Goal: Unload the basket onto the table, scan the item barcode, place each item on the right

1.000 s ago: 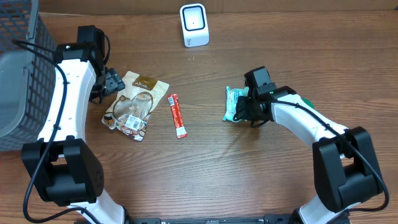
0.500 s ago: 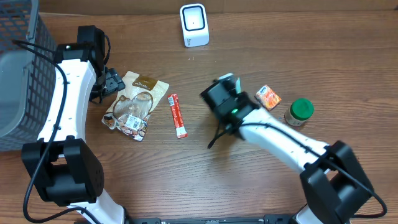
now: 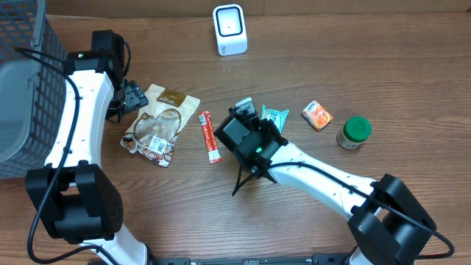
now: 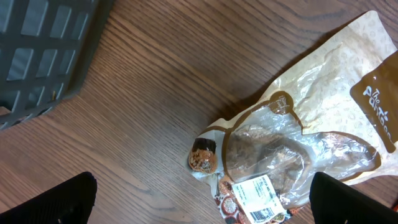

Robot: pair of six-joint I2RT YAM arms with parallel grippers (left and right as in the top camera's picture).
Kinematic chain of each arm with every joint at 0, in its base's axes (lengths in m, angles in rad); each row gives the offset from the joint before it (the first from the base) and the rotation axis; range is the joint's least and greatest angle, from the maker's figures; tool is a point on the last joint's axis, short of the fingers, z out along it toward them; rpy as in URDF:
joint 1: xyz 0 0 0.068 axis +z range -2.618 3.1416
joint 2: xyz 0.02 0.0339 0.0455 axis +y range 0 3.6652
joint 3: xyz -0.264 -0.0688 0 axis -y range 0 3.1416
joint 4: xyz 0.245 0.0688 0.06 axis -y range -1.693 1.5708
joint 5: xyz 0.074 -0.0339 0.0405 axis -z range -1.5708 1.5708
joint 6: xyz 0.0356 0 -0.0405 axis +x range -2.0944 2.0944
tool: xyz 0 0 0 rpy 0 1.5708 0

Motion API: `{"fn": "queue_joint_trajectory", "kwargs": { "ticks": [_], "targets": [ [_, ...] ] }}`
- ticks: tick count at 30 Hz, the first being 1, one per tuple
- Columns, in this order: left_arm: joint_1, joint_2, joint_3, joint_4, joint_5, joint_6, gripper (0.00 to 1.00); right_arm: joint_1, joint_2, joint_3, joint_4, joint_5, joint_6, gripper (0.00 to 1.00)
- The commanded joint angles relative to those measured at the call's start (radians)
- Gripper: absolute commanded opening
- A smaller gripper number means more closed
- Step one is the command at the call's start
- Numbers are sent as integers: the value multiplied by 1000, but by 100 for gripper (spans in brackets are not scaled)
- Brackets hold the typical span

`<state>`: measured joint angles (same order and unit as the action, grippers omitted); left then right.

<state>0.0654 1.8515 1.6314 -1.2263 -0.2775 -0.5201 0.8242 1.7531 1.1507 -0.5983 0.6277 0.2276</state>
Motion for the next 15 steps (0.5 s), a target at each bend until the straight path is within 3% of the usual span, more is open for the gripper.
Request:
{"fn": "queue_joint_trajectory", "kwargs": {
  "ticks": [1,5,15],
  "targets": [
    [-7,-8,17,1,-11,0,100,-75,-10,14,64,-145,158,42],
    [-7,-8,17,1,-10,0,100,-123,-9,14,107,-162,186,49],
    [-7,-8,17,1,-11,0,100,-128,121,14,120,-191,297,55]
  ]
}}
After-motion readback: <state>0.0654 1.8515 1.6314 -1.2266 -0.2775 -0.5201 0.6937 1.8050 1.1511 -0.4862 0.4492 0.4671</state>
